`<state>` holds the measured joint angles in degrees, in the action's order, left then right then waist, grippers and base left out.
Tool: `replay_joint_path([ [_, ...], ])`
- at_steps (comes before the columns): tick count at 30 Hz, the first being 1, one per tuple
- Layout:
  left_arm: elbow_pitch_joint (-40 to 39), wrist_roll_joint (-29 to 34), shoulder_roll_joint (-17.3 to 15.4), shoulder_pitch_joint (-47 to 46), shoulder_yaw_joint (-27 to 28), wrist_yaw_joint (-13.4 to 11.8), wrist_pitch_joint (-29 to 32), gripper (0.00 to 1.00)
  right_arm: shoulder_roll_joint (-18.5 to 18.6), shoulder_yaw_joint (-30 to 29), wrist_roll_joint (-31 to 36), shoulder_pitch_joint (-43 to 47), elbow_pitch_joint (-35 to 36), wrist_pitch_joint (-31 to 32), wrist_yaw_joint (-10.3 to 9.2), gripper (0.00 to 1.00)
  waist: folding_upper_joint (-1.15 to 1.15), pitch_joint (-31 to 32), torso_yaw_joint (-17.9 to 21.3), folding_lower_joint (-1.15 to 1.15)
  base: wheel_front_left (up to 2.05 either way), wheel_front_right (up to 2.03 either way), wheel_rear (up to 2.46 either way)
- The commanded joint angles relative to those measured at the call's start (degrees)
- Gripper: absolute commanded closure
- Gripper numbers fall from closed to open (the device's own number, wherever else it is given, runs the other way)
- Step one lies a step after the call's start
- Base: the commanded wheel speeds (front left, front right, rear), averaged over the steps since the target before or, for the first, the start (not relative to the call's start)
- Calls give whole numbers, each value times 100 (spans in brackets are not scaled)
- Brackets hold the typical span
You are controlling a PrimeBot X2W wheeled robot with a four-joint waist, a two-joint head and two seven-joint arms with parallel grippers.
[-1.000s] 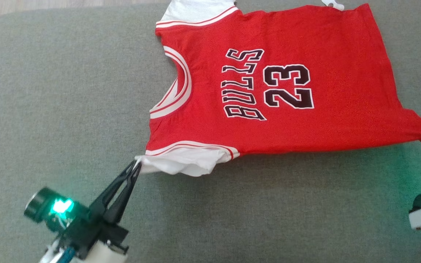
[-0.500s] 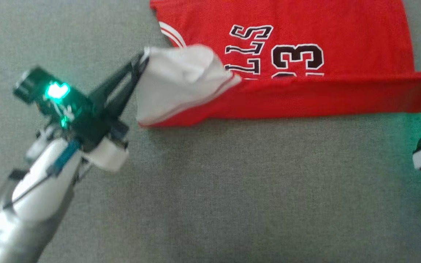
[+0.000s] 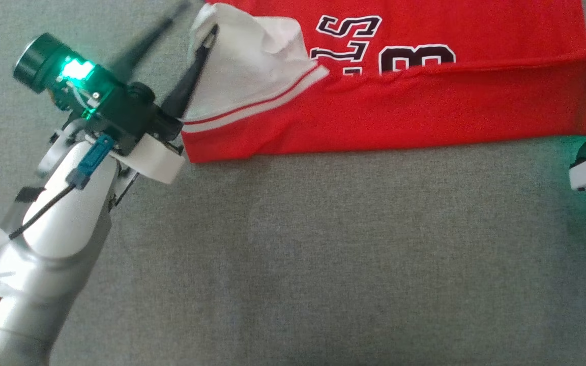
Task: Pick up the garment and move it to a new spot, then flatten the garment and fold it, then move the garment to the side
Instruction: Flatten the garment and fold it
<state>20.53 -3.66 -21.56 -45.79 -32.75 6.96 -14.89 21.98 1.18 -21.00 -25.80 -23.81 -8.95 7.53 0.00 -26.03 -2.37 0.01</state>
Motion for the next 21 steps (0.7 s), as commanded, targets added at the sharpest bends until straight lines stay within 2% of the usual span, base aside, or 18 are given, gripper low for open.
replay_joint_path([
  [1, -123, -83, -142, -36, 362, -134, -11, 0, 23, 44, 55, -36, 74, -136, -4, 0, 0, 38, -2, -1, 0, 0, 0],
  [4, -218, -303, 70, 416, 661, -458, -11, 0, -123, -28, 101, -26, -1, -339, -4, 0, 0, 155, -7, -1, 0, 0, 0],
  [8, -301, -896, 675, 1534, 1190, -689, -11, 0, -393, -257, 161, 261, 42, -520, -4, 0, 0, 377, -26, -1, 0, 0, 0],
  [11, -198, -1069, 962, 2035, 1369, -660, -11, 0, -532, -314, 176, 471, 87, -556, -4, 0, 0, 486, -13, -1, 0, 0, 0],
  [15, 74, -1140, 1215, 2366, 1455, -486, -11, 0, -634, -348, 190, 653, 92, -576, -4, 0, 0, 559, 19, -1, 0, 0, 0],
  [21, 897, -1203, 1383, 2378, 1474, -326, -11, 0, -692, -357, 206, 661, 88, -589, -4, 0, 0, 555, 99, -1, 0, 0, 0],
])
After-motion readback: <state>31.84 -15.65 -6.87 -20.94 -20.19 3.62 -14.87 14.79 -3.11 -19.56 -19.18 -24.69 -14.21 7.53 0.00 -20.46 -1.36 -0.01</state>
